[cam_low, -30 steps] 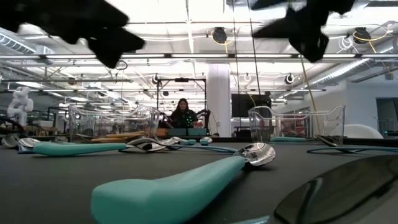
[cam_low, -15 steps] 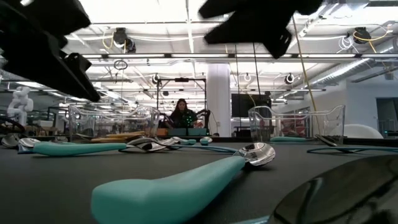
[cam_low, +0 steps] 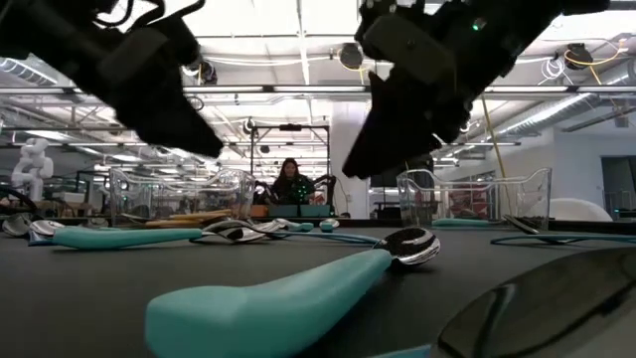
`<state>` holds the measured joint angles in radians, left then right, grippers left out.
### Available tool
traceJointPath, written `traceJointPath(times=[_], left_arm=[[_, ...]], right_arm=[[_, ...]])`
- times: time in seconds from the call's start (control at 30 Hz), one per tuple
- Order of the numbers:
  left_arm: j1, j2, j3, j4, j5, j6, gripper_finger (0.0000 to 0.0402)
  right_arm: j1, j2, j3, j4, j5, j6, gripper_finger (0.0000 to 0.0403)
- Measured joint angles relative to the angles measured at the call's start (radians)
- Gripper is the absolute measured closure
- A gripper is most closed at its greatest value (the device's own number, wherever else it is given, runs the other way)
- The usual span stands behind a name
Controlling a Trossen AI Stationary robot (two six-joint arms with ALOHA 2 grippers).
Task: Sort silverware by color (type)
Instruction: Put the blue spoon into the bottom bin
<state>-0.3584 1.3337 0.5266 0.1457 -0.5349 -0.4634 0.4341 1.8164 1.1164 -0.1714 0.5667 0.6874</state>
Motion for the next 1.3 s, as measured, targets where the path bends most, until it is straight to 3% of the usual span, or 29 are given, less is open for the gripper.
traceJointPath(times=[0.1,0.2,0.33,0.43,0.6,0.8,1.07,1.3], left_arm=[[0.017,0.015,0.000,0.075,-0.035,0.009,0.0199],[0.020,0.022,0.000,0.076,-0.037,0.031,0.0199],[0.020,0.039,0.000,0.076,-0.036,-0.007,0.0199],[0.020,0.051,0.000,0.131,-0.006,-0.027,0.0199],[0.007,0.068,0.000,0.193,0.011,-0.027,0.0199],[0.003,0.069,0.000,0.191,0.012,-0.027,0.0199],[0.002,0.069,0.000,0.213,0.010,-0.017,0.0199],[-0.003,0.069,0.000,0.215,0.008,0.008,0.0199]], right_arm=[[-0.008,-0.021,0.000,-0.121,-0.148,-0.001,0.0243],[0.003,-0.067,0.000,-0.368,-0.301,0.045,0.0243],[0.035,-0.134,0.000,-0.663,-0.267,0.199,0.0243],[0.049,-0.173,0.000,-0.769,-0.254,0.282,0.0243],[0.061,-0.193,-0.001,-0.794,-0.274,0.302,0.0243],[0.067,-0.193,-0.013,-0.829,-0.442,0.322,0.0243],[0.068,-0.193,-0.017,-0.763,-0.433,0.349,0.0243],[0.059,-0.178,-0.017,-0.723,-0.359,0.349,0.0243]])
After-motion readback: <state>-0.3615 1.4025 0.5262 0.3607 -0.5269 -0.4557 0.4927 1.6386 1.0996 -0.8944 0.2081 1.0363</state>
